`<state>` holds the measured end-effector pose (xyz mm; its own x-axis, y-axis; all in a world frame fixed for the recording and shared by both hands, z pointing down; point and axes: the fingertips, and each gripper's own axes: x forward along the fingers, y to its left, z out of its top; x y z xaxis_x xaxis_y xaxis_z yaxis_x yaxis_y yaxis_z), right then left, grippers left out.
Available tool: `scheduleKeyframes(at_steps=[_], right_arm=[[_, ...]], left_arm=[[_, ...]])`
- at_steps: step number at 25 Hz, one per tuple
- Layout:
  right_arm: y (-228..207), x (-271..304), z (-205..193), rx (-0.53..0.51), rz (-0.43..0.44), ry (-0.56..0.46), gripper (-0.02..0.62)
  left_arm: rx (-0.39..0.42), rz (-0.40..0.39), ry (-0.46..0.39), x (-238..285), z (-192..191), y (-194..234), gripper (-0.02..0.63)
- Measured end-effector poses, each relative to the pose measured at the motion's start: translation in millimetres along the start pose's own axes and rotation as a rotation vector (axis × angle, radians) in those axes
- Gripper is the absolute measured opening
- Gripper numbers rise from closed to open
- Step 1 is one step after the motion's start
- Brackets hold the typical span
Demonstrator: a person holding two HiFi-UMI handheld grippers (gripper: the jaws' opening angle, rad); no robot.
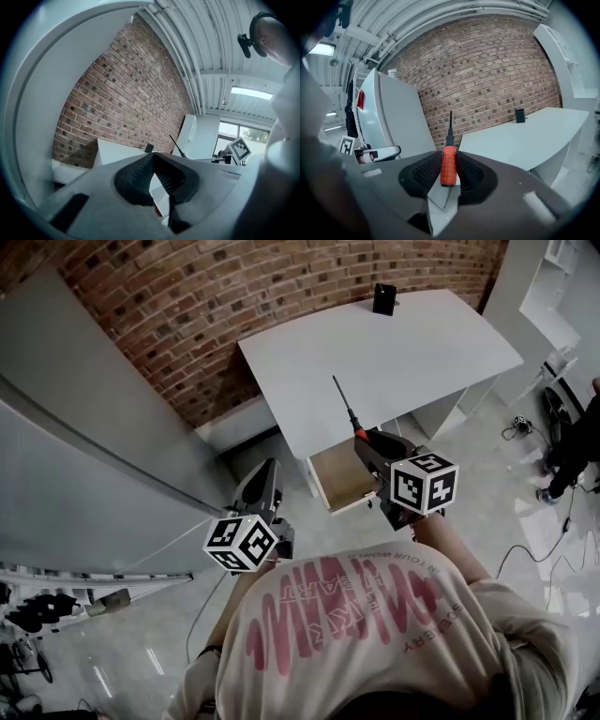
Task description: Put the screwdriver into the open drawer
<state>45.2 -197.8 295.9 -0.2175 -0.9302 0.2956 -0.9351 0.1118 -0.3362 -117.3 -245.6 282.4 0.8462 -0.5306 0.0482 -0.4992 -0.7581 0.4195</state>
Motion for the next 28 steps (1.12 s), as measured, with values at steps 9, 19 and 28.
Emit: scheduleKeyframes(at_steps=[9, 19, 28], right_arm=[[-14, 21, -82, 0.009, -0.004, 0.231, 0.114], [-45, 39, -180, 0.022, 0.079, 0.491, 0.114], [-124, 59, -249, -0.131, 0.168, 0.767, 0.114]], left_arm=[[-0.040, 0.098, 0.098, -6, -61, 31, 0.003], [-0.064, 0.238, 0.184, 2, -135, 63, 0.003], [-0.161, 0.404, 0.257, 32, -184, 81, 0.003]])
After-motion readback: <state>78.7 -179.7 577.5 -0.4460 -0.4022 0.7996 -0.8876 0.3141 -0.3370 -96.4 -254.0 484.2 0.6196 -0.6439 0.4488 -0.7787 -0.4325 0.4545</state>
